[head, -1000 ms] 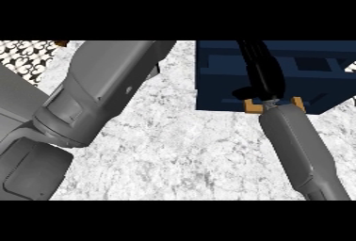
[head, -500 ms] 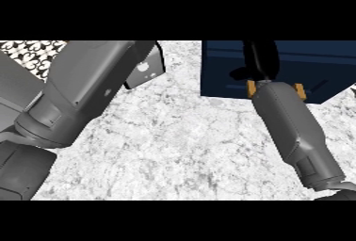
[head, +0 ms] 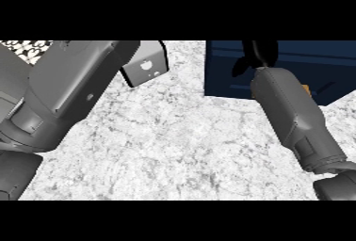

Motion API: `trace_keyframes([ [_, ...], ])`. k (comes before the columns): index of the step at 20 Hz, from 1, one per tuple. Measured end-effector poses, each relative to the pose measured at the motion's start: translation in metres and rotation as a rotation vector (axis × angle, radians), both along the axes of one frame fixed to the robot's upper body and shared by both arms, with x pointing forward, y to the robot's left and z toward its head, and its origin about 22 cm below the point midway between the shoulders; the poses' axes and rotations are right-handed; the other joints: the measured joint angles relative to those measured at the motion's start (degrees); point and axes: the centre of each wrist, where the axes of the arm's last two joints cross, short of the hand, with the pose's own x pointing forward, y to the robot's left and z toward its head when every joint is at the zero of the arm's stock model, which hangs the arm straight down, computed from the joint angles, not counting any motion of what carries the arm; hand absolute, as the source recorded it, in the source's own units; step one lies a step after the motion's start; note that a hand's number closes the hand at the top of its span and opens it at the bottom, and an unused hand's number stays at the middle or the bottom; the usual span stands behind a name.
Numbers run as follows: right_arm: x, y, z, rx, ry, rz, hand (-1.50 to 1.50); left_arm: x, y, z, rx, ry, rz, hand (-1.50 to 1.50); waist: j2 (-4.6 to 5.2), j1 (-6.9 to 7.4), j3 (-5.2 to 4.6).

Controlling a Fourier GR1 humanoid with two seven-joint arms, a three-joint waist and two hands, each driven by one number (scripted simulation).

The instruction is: Pick up the can, place it into the drawer and close the drawer

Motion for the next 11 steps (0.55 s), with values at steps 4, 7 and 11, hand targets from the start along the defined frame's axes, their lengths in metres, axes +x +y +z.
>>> trace_keyframes([
  [4, 0.004, -0.003, 0.004, 0.009, 0.017, 0.004, -1.5, -0.003, 0.01, 0.001, 0.006, -0.003, -0.004, -1.5, 0.21, 0.45, 0.1],
  [7, 0.005, -0.003, 0.005, 0.039, 0.018, 0.042, -1.5, -0.005, 0.019, -0.006, 0.007, 0.004, -0.006, -1.5, 0.37, 0.44, 0.21],
  [11, 0.007, -0.004, 0.009, 0.074, 0.021, 0.085, -1.5, -0.008, 0.029, -0.007, 0.007, 0.004, -0.009, -1.5, 0.71, 0.22, 0.38],
])
